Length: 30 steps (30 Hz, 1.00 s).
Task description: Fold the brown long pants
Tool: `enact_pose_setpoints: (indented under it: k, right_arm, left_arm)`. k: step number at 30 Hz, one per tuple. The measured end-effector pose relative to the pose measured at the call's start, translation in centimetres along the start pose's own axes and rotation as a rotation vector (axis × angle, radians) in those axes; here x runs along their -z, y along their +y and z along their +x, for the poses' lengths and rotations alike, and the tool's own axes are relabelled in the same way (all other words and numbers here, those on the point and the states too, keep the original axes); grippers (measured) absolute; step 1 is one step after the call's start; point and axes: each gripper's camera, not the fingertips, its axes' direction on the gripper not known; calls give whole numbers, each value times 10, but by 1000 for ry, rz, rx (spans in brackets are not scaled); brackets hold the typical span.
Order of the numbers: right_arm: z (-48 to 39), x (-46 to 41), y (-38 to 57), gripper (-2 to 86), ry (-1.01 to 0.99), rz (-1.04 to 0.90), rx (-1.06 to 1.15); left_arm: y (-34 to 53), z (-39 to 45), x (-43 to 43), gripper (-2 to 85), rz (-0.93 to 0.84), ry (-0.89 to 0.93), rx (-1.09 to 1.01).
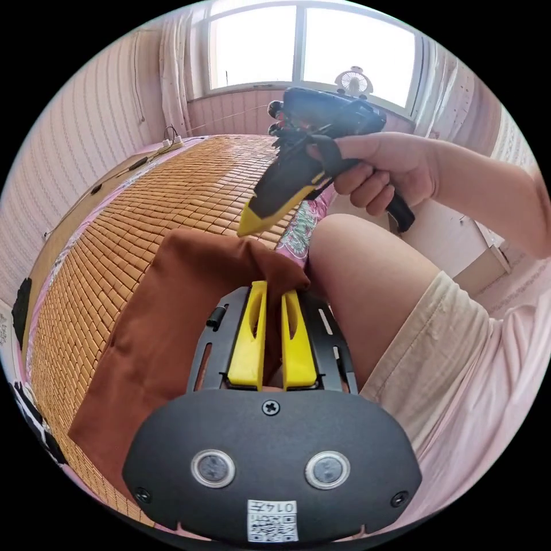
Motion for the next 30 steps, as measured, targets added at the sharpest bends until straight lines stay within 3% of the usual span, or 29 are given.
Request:
enact_pose_setpoints:
  k: [2,5,11,14,17,20,24,30]
  right_arm:
    - [22,11,-4,81,144,57,-34]
    - [49,-4,-16,130,155,-9,-51]
    - [74,-25,-37,109,63,-47,-56]
    - [78,-12,-38,90,133,-19,-57]
    - [85,3,-38,166,229,28,-126]
    - [93,-4,-44,179,186,-40,-117]
    - [91,-27,-54,163,218,-133,-61]
    - [108,-1,-52,47,-76,-41,-108]
  left_arm:
    - [2,0,3,42,9,-7,-5]
    - [4,0,7,41,14,-12,1]
    - [16,-16,27,42,67,27,57]
    - [20,-25,32,43,83,52,72]
    - [22,-24,32,43,76,43,47]
    - [23,-24,30,43,65,48,40]
    - [24,-26,31,43,57,42,34]
    - [20,-34,39,42,80,69,19]
